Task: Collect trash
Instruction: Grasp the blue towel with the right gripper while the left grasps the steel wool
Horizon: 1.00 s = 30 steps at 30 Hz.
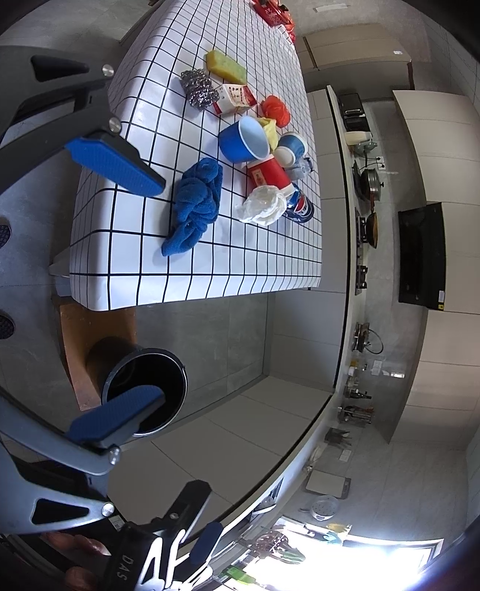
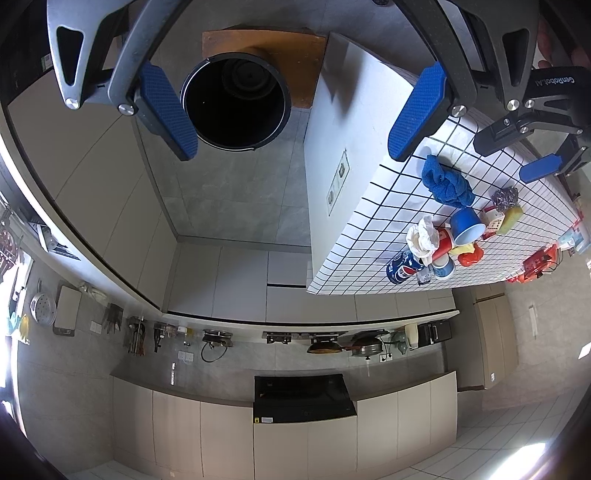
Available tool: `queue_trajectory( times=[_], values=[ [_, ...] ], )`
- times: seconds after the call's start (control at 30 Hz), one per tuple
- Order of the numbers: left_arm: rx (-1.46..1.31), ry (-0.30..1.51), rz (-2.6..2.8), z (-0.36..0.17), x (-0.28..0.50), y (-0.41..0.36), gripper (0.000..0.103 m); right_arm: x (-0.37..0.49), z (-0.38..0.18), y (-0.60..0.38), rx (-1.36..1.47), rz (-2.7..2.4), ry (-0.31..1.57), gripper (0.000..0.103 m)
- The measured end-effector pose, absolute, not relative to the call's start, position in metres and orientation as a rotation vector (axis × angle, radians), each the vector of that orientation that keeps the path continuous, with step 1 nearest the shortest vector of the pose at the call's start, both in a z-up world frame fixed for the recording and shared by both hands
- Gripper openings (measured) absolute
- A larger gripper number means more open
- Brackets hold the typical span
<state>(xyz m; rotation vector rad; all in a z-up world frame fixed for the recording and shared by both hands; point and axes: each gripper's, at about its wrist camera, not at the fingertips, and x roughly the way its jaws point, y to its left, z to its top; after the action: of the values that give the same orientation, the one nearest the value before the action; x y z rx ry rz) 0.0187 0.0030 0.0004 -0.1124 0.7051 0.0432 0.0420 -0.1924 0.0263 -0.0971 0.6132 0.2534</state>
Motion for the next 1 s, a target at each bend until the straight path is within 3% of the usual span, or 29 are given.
queue_trajectory(
  times=[0.5,1.0],
  values=[
    [-0.146,0.714,0.153,-0.003,0.025,0.046,0.103,0.065,0.022,-0.170,-0.086,0.325,0.614,0.103],
    [-0.272,0.719,0.284,-0.021,0.014,0.153,0.103,0.083,0.012,-0.057,-0.128,0.504,0.619,0.101]
  ],
)
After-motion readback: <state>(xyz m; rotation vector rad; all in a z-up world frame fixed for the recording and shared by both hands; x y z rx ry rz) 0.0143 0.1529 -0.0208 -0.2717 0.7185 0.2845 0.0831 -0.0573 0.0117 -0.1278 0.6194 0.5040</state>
